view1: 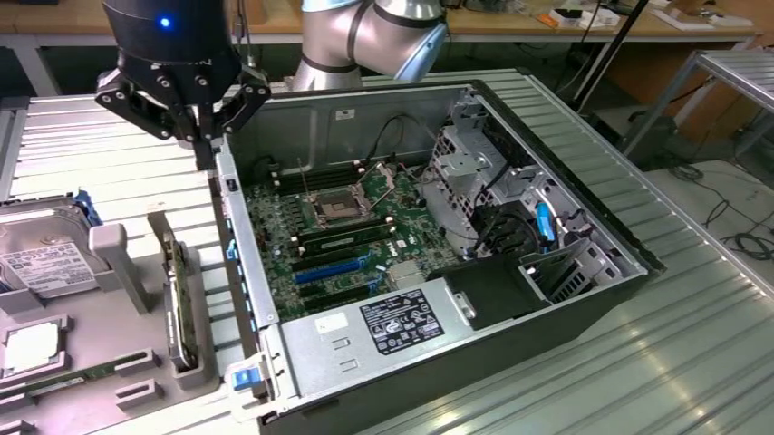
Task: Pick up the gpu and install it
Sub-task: 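Reach for the gpu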
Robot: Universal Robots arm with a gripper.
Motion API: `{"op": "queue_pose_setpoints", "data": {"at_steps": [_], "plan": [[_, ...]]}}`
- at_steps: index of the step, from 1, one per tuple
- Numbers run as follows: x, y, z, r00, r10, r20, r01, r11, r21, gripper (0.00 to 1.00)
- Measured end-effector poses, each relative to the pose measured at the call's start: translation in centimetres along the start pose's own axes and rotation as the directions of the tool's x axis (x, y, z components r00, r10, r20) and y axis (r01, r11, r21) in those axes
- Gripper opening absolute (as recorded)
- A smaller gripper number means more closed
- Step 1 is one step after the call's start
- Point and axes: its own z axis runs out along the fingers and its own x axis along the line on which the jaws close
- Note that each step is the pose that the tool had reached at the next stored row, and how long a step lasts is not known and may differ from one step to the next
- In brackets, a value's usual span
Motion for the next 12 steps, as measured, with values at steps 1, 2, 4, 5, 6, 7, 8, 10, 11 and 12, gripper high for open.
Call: {"op": "queue_pose_setpoints", "data": {"at_steps": [1,2,4,5,6,7,8,10,11,12], "plan": [[0.3,-0.13,-0.01,1.0,0.0,0.0,0.0,1.0,0.0,0.11],[0.7,-0.29,-0.03,1.0,0.0,0.0001,0.0,1.0,0.0,0.11],[1.2,-0.53,-0.05,1.0,0.0,0.0001,0.0,1.0,0.0,0.11],[1.5,-0.7,-0.07,1.0,0.0,0.0,0.0,1.0,0.0,0.11],[1.8,-0.89,-0.08,1.0,0.0,0.0001,0.0,1.0,0.0,0.11],[2.2,-1.21,-0.1,1.0,0.0,0.0001,0.0,1.0,-0.0001,0.11],[2.3,-1.41,-0.12,1.0,0.0,0.0,0.0,1.0,-0.0001,0.11],[2.6,-1.89,-0.15,1.0,0.0,0.0,0.0,1.0,0.0,0.11],[2.8,-2.18,-0.16,1.0,0.0,0.0001,0.0,1.0,-0.0001,0.11],[2.9,-2.46,-0.17,1.0,0.0,0.0001,0.0,1.0,-0.0001,0.11]]}}
